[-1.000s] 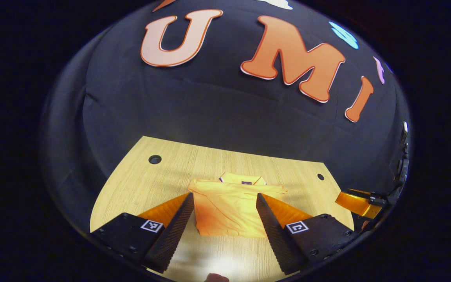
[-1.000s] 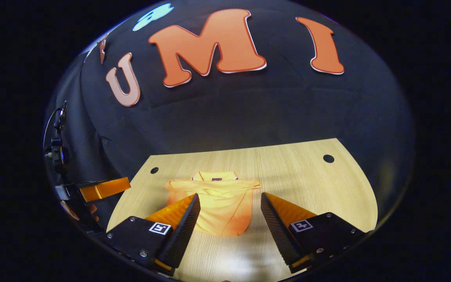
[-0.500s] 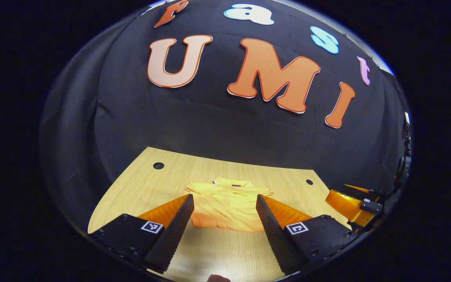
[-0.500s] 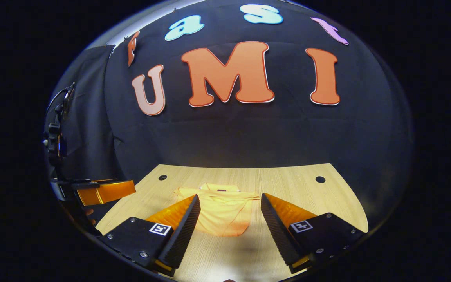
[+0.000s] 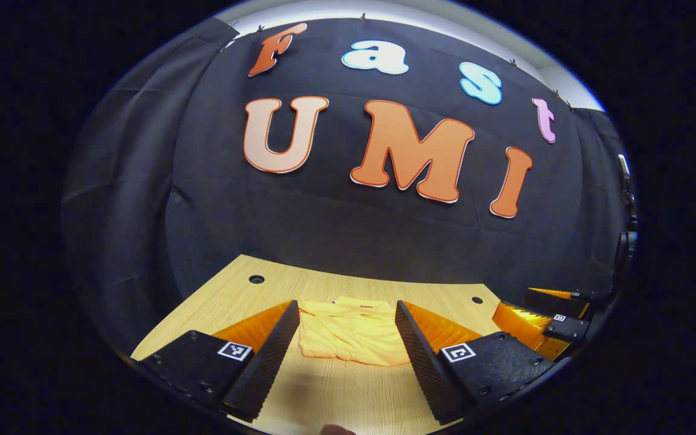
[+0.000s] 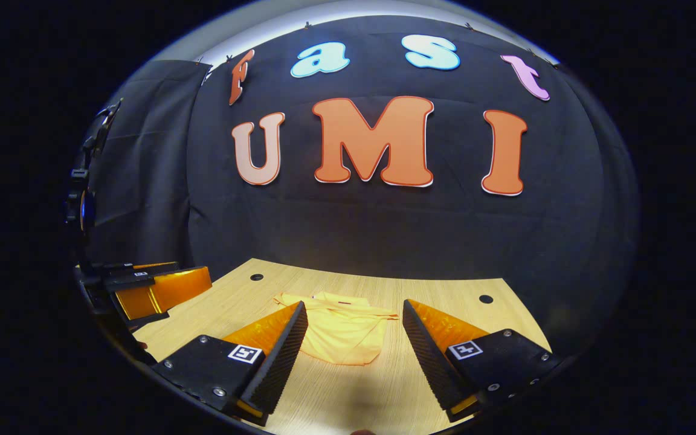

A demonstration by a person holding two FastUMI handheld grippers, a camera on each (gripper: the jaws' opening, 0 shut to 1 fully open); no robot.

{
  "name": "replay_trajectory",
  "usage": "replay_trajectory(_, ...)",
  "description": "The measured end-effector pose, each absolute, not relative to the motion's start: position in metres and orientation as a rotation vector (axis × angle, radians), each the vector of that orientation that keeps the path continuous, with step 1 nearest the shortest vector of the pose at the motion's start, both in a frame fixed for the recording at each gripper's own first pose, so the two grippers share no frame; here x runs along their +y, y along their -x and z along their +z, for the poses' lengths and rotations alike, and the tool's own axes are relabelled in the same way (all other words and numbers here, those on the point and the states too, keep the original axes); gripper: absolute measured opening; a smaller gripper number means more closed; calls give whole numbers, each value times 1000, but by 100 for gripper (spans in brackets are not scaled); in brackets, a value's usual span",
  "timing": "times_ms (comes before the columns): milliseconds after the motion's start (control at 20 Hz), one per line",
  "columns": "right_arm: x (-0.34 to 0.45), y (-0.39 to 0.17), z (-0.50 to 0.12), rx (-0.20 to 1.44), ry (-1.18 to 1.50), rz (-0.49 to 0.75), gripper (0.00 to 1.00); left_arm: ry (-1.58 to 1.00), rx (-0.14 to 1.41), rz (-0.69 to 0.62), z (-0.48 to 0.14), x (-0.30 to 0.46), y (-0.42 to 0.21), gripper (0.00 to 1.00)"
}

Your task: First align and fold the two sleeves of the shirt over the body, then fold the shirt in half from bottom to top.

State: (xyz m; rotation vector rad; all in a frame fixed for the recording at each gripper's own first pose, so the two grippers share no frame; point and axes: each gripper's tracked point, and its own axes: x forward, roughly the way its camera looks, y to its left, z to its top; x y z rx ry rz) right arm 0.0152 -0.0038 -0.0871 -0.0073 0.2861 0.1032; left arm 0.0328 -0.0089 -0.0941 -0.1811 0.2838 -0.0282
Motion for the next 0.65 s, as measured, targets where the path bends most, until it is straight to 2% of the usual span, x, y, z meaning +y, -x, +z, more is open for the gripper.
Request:
replay_trajectory(350, 5, 12, -117, 337, -6, 150, 98, 124, 285, 6, -103, -14, -5, 98)
replay_trajectory(650, -3, 17, -109, 281, -5, 135, 98, 10, 162, 30, -84, -27, 6, 98)
